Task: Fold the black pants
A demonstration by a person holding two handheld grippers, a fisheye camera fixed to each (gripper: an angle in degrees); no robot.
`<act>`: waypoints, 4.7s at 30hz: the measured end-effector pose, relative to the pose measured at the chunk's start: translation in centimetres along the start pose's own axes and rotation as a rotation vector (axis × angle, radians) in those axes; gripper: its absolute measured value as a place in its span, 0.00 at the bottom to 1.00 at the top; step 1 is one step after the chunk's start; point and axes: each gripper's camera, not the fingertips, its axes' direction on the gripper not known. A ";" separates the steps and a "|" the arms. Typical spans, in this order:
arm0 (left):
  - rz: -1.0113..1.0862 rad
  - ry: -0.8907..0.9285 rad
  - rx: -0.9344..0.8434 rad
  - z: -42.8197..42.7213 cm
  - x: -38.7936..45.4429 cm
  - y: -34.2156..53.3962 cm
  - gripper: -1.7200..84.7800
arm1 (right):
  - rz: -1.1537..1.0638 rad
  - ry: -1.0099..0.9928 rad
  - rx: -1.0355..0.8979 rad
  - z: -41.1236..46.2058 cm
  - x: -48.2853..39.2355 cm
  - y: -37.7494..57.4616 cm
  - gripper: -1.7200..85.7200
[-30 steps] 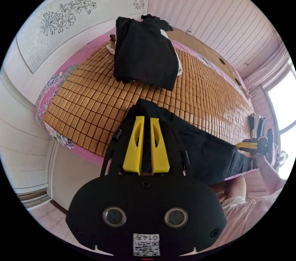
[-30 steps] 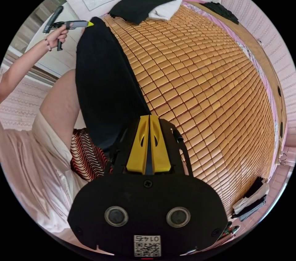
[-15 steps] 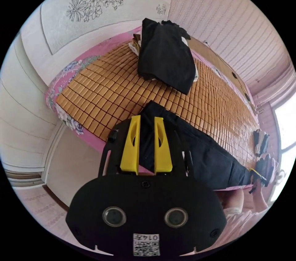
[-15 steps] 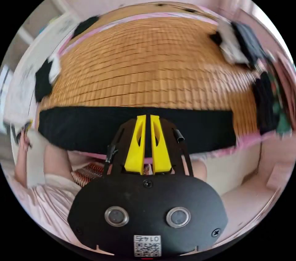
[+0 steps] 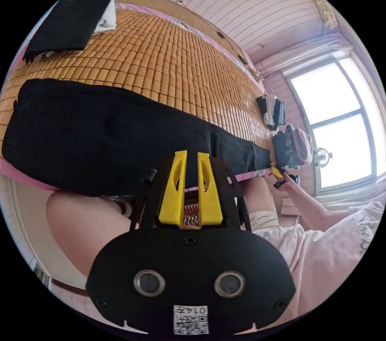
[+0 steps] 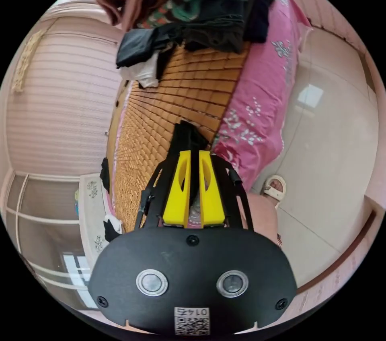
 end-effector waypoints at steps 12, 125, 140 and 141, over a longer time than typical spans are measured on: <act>0.277 -0.093 -0.220 10.8 11.6 1.2 0.08 | -0.653 0.584 -0.167 2.5 -13.2 0.5 0.03; 0.105 0.099 -0.204 14.0 4.4 -9.3 0.09 | -1.421 0.058 -0.612 13.5 -11.4 21.0 0.09; -0.074 0.186 -0.238 14.9 1.6 -10.2 0.14 | -1.813 0.239 -0.590 13.1 -14.4 28.6 0.10; -0.073 0.184 -0.241 15.0 1.7 -10.3 0.15 | -1.804 0.233 -0.582 12.9 -14.6 28.4 0.09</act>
